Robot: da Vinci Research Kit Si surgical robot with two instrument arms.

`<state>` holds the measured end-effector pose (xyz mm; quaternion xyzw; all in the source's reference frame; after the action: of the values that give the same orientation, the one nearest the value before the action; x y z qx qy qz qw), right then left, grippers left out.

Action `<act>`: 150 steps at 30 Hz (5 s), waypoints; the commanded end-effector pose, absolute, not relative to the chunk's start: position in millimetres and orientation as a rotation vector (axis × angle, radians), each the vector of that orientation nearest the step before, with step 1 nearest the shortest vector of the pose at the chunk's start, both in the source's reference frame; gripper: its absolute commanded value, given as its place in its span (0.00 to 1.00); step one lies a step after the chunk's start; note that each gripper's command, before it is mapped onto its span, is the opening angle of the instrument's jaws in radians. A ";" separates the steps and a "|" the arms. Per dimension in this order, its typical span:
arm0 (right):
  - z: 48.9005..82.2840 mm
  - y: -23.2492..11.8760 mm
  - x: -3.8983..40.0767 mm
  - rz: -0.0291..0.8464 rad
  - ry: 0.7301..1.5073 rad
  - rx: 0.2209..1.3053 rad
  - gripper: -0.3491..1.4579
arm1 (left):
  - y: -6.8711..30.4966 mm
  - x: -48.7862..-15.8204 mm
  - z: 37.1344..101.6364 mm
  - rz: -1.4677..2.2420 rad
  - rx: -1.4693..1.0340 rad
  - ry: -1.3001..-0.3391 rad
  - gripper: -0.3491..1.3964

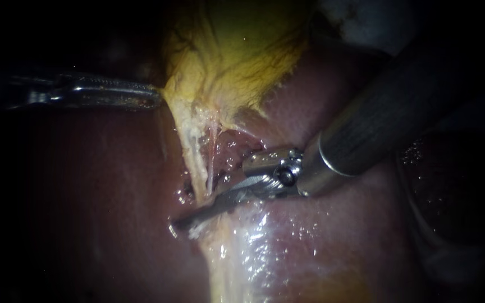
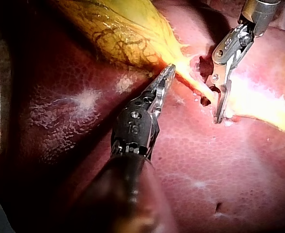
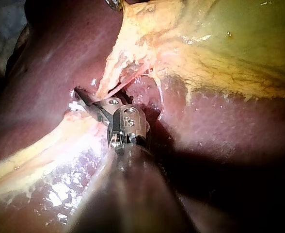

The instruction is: Clipping second clip left tube

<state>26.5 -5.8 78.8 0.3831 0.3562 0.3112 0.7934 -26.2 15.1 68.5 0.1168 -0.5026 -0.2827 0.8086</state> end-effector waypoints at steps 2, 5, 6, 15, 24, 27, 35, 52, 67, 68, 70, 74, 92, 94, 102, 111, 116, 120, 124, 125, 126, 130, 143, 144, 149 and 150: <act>78.8 -5.8 26.4 0.664 0.769 0.821 0.35 | 15.1 -26.2 68.5 -0.604 0.250 -1.075 0.00; 78.7 -5.7 26.4 0.640 0.784 0.811 0.41 | 15.1 -26.2 68.5 -0.604 0.250 -1.075 0.00; 78.7 -5.6 26.4 0.635 0.790 0.810 0.43 | 15.1 -26.2 68.5 -0.604 0.250 -1.075 0.00; 78.5 -4.4 25.0 0.565 0.850 0.795 0.52 | 15.1 -26.1 68.5 -0.604 0.250 -1.075 0.00; 77.2 -1.8 22.1 0.551 0.900 0.810 0.52 | 15.1 -25.9 68.5 -0.603 0.251 -1.075 0.00; 76.4 -0.9 21.3 0.556 0.922 0.827 0.52 | 15.1 -25.9 68.5 -0.603 0.251 -1.075 0.00; 75.3 0.0 19.4 0.546 0.947 0.843 0.52 | 15.1 -25.9 68.5 -0.603 0.251 -1.076 0.00; 72.0 1.3 15.3 0.440 1.045 0.943 0.52 | 15.1 -25.8 68.5 -0.602 0.251 -1.076 0.00; 70.0 1.0 16.6 0.400 1.103 0.993 0.51 | 15.1 -25.8 68.4 -0.603 0.251 -1.076 0.00; 70.3 0.8 16.8 0.399 1.103 0.992 0.51 | 15.1 -25.8 68.4 -0.603 0.251 -1.076 0.00; 70.7 0.5 17.1 0.396 1.103 0.989 0.51 | 15.1 -25.8 68.4 -0.603 0.251 -1.076 0.00; 72.1 -0.5 17.6 0.388 1.102 0.981 0.51 | 15.1 -25.8 68.4 -0.603 0.251 -1.076 0.00; 78.6 -1.5 17.9 0.431 1.073 1.000 0.52 | 15.1 -25.9 68.5 -0.603 0.251 -1.076 0.00; 79.0 -1.4 18.0 0.438 1.076 1.002 0.52 | 15.1 -25.9 68.5 -0.603 0.251 -1.076 0.00; 79.4 -1.3 19.5 0.452 1.092 1.032 0.52 | 15.1 -25.9 68.5 -0.603 0.251 -1.076 0.00; 79.3 -2.8 21.7 0.447 1.121 1.090 0.52 | 15.1 -26.0 68.6 -0.603 0.251 -1.076 0.00; 78.2 -3.4 22.4 0.467 1.166 1.133 0.52 | 15.1 -26.0 68.6 -0.603 0.251 -1.075 0.00; 77.2 -3.9 22.6 0.472 1.200 1.165 0.51 | 15.1 -26.0 68.6 -0.603 0.251 -1.075 0.00; 76.4 -4.3 22.7 0.458 1.205 1.183 0.51 | 15.1 -26.0 68.6 -0.603 0.251 -1.075 0.00; 76.1 -4.4 22.6 0.451 1.206 1.191 0.51 | 15.1 -26.0 68.6 -0.603 0.251 -1.075 0.00; 75.9 -4.5 22.6 0.446 1.208 1.198 0.51 | 15.1 -26.0 68.6 -0.603 0.251 -1.075 0.00; 74.7 -4.7 22.3 0.428 1.214 1.224 0.49 | 15.1 -26.0 68.5 -0.603 0.251 -1.075 0.00; 73.1 -4.8 22.4 0.438 1.195 1.260 0.35 | 15.1 -26.0 68.5 -0.603 0.251 -1.075 0.00; 73.1 -4.8 22.4 0.438 1.195 1.261 0.31 | 15.1 -26.0 68.5 -0.603 0.251 -1.075 0.00; 73.0 -4.5 22.4 0.437 1.195 1.264 0.19 | 15.1 -26.0 68.5 -0.603 0.251 -1.075 0.00; 72.9 -4.5 22.4 0.437 1.195 1.264 0.17 | 15.1 -26.0 68.5 -0.603 0.251 -1.075 0.00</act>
<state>22.4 -4.4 72.9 0.5508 0.5204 0.1907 0.6240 -26.0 15.1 68.6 0.1172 -0.5029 -0.2819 0.8086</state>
